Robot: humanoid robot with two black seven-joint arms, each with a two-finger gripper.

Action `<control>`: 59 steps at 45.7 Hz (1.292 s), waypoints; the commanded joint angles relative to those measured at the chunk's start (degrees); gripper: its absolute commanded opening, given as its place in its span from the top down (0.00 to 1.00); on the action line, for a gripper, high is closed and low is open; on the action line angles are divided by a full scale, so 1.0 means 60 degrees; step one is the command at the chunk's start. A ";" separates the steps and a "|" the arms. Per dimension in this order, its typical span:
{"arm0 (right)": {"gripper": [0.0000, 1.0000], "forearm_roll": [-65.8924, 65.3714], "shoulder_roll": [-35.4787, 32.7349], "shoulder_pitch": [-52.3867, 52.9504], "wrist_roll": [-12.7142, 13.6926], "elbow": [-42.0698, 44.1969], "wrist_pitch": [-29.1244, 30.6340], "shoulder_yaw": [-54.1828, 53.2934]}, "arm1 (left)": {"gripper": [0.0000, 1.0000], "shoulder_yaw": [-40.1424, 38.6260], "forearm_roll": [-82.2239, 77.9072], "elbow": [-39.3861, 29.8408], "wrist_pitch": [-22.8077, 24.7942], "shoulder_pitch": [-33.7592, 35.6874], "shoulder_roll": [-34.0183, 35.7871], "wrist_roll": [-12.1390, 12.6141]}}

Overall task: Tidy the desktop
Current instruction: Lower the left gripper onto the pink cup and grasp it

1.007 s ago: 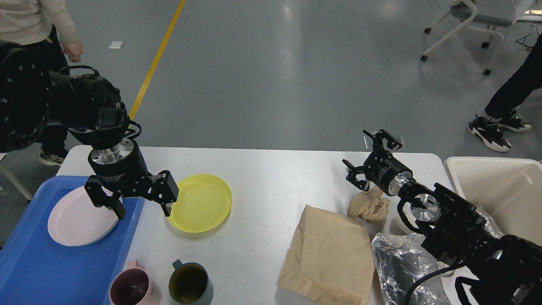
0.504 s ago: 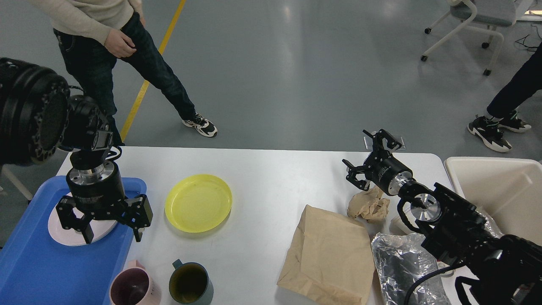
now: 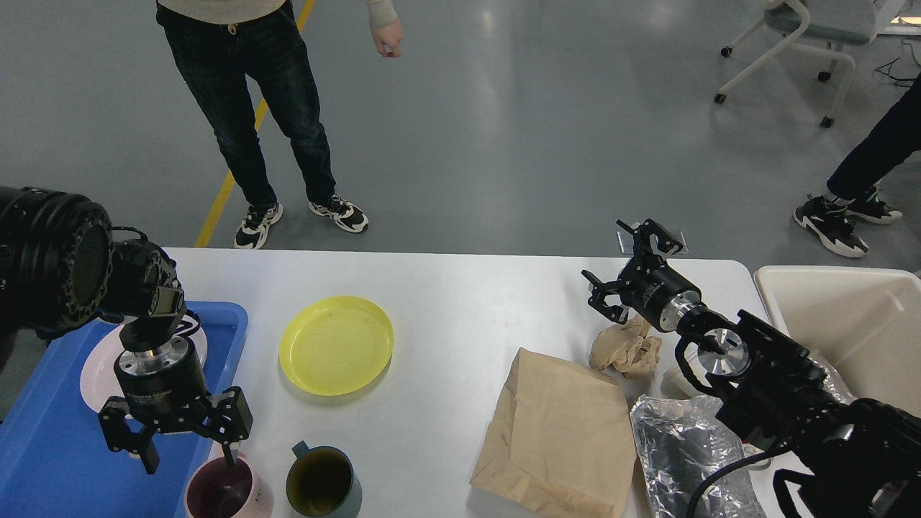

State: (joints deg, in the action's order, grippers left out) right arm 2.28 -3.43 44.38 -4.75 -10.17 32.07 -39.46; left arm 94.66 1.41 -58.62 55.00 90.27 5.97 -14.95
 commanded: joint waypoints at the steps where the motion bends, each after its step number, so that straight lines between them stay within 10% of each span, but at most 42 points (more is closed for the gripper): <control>1: 0.00 0.0000 0.0000 -0.0014 0.0000 -0.0005 0.0002 0.0000 | 0.04 -0.0220 -0.0029 0.0410 0.0000 -0.0439 0.0001 0.0016; 26: 0.00 0.0000 0.0000 0.0000 0.0000 -0.0005 0.0002 0.0000 | 0.11 -0.0455 -0.0322 0.0586 0.0000 -0.1041 -0.0028 0.0222; 48: 0.00 0.0000 0.0000 -0.0014 0.0000 -0.0005 0.0002 0.0000 | 0.79 -0.0440 -0.0322 0.0835 0.0000 -0.1305 -0.0028 0.0646; 59: 0.00 0.0000 0.0000 -0.0014 0.0000 -0.0005 0.0002 0.0000 | 0.94 -0.0440 -0.0264 0.0850 0.0000 -0.1319 -0.0028 0.0764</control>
State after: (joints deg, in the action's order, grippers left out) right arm 2.28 -3.43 44.34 -4.75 -10.19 32.08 -39.46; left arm 92.02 -0.34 -53.54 55.00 82.39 5.80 -10.48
